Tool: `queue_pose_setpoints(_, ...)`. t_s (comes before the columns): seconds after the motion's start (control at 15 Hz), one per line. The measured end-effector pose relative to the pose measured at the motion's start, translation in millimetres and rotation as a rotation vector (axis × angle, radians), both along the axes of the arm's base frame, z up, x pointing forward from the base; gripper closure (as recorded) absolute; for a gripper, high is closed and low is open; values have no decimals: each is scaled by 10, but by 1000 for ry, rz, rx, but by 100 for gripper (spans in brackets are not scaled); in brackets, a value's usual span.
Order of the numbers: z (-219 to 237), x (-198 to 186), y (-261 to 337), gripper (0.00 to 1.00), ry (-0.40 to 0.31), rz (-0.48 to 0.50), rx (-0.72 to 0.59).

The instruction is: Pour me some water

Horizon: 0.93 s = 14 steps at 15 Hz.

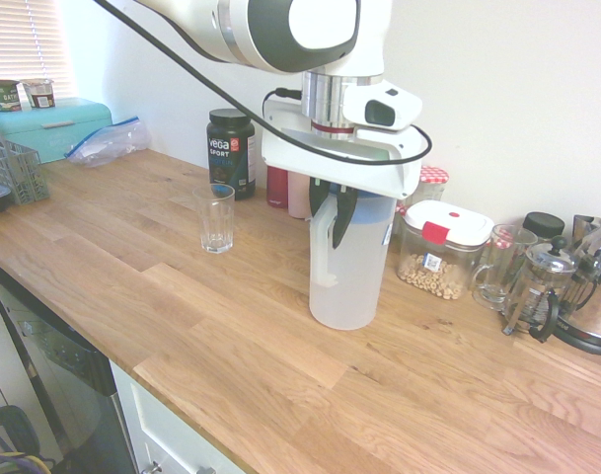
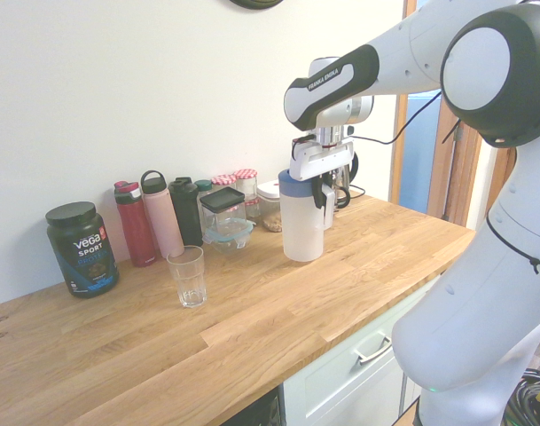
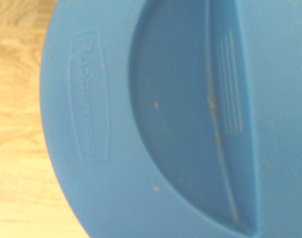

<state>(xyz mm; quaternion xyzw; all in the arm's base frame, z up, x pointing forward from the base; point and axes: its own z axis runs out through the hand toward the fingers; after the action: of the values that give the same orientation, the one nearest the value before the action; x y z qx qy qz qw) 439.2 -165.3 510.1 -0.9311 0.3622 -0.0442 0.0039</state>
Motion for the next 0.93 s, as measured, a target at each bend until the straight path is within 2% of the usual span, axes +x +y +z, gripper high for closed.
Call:
queue_pose_setpoints(0.13,-64,21,-9,100,15,7,-3)
queue_pose_setpoints(0.2,-88,29,-12,0,21,8,-3)
queue_pose_setpoints(0.93,-148,-1,-89,0,40,5,-26)
